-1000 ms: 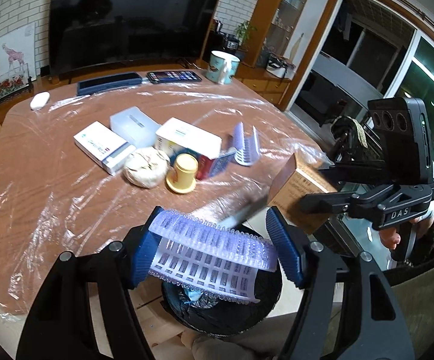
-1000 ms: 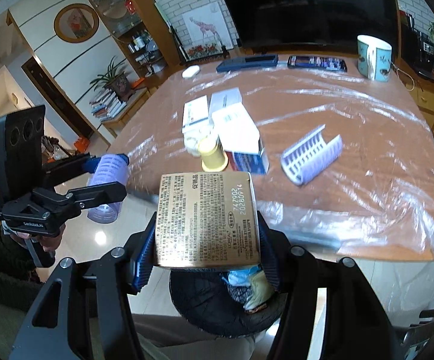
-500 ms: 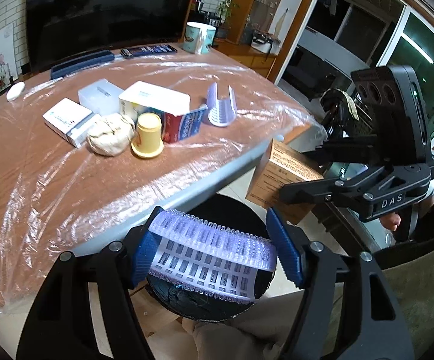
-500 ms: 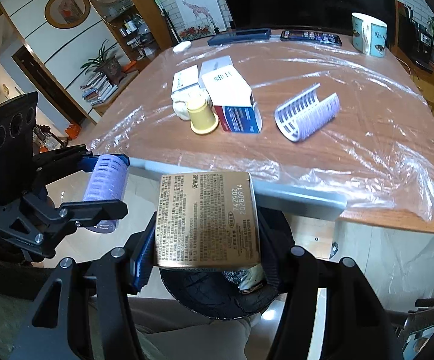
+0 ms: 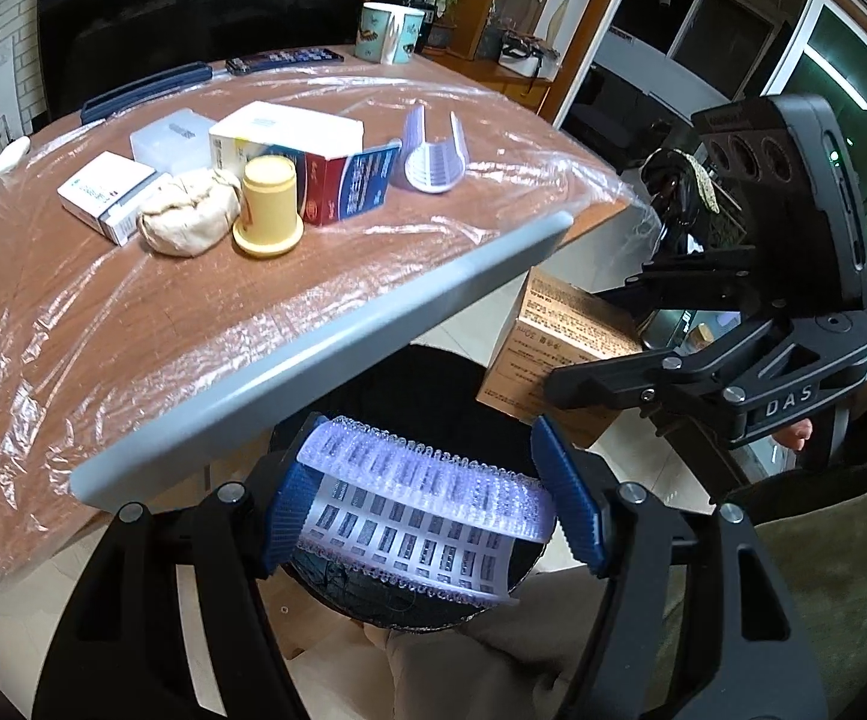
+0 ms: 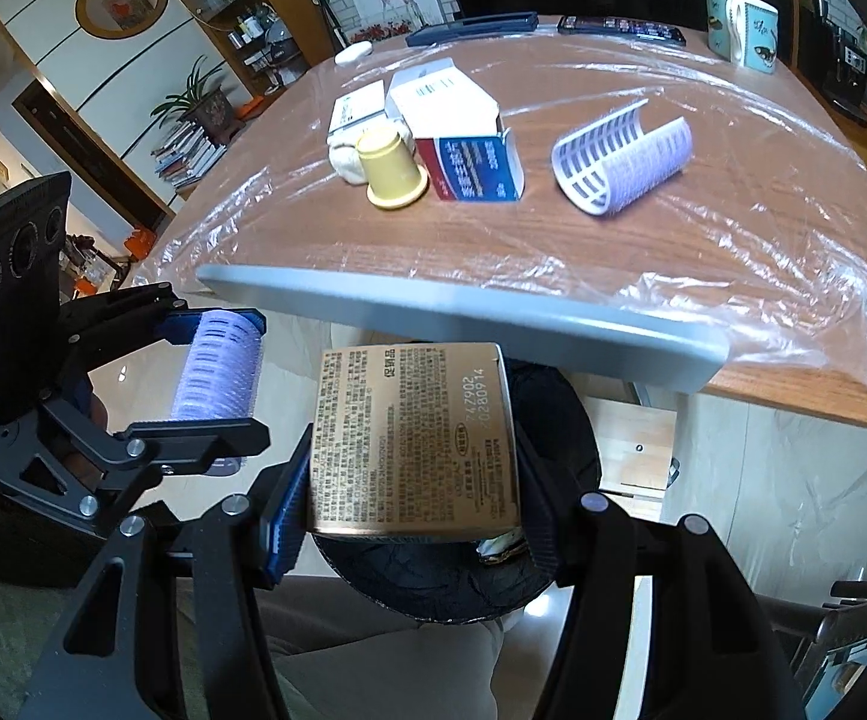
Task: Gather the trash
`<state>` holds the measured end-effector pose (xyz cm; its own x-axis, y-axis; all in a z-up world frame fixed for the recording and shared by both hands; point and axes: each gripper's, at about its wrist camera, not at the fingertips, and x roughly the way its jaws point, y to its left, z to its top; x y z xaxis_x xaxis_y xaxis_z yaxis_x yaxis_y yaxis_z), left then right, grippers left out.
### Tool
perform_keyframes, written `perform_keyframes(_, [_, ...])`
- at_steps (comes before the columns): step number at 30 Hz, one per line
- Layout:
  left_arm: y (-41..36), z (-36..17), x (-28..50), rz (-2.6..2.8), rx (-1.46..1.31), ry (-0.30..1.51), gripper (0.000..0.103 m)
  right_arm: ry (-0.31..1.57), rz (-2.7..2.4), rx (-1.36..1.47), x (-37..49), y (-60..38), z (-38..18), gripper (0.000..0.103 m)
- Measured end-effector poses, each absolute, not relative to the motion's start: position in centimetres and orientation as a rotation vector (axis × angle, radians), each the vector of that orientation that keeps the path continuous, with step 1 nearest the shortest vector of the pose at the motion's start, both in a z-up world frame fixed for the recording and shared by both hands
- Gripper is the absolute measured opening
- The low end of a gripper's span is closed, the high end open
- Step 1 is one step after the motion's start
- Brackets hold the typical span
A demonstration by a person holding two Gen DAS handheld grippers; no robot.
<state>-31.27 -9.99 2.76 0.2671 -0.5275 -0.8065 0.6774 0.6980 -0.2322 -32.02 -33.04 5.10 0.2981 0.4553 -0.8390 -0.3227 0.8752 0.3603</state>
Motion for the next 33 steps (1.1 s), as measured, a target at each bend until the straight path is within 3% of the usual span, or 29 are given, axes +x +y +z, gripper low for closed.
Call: perform_keyframes(33, [-12.2, -4.6, -30.5, -0.789, 0.281, 1.130, 0.070, 1.246, 0.465, 0.084, -30.8, -31.9, -0.6, 0.058])
